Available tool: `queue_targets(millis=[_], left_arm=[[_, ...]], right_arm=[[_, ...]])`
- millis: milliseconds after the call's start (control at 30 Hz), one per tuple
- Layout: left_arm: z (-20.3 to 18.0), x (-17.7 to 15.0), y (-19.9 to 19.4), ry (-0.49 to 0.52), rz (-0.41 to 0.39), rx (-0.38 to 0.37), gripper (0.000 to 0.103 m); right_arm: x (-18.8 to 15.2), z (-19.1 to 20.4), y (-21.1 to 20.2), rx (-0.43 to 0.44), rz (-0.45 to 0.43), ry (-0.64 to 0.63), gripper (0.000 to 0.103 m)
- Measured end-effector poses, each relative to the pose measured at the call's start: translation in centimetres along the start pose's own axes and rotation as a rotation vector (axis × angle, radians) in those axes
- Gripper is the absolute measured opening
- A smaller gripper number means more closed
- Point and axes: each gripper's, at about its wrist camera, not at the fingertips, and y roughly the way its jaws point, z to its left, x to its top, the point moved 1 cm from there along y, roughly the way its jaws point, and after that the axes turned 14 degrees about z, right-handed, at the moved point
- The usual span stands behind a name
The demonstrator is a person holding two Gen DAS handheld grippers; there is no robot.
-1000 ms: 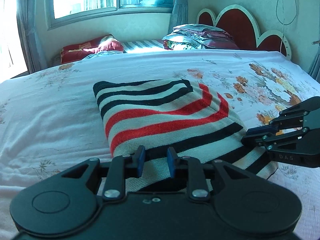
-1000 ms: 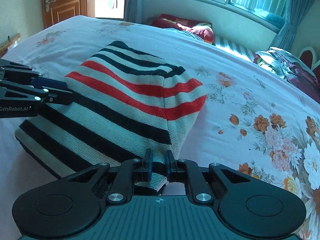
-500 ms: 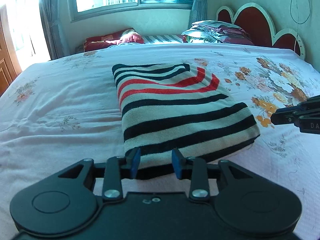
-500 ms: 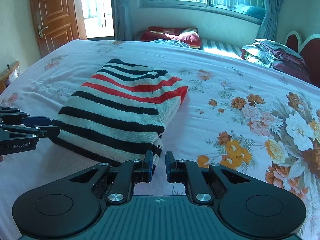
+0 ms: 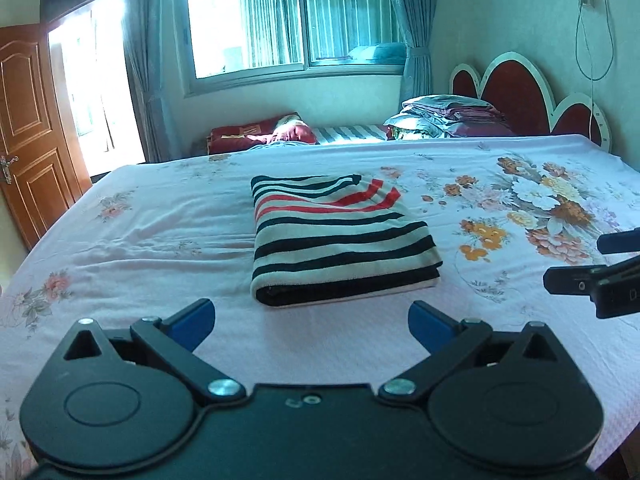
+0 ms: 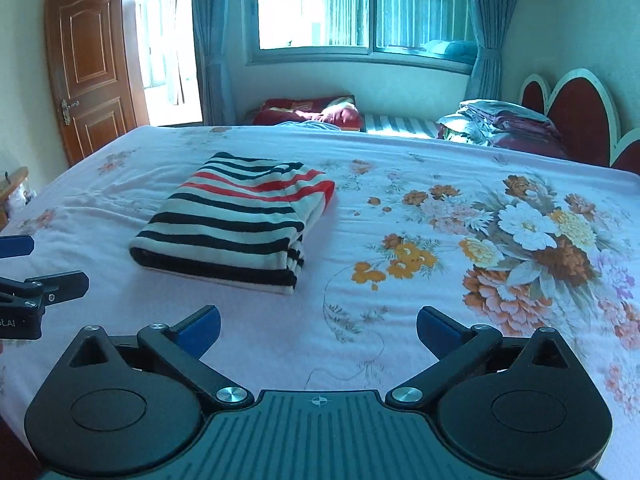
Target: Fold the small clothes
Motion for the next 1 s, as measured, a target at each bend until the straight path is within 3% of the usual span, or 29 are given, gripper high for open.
queue_targets(millis=[400,1000], left_arm=[[-1.9,-4.0,-8.7,-0.08,-0.05,-0.021,0.103],[-2.6,-4.4,-11.3,-0.065,-0.083,-0.023,0.102]], right_arm=[[-5.4,1.1,-9.1,0.009,-0.04,0.017,0.103],[-5.8,0.0,-12.2,0.009,-0.085,0.036,0.103]])
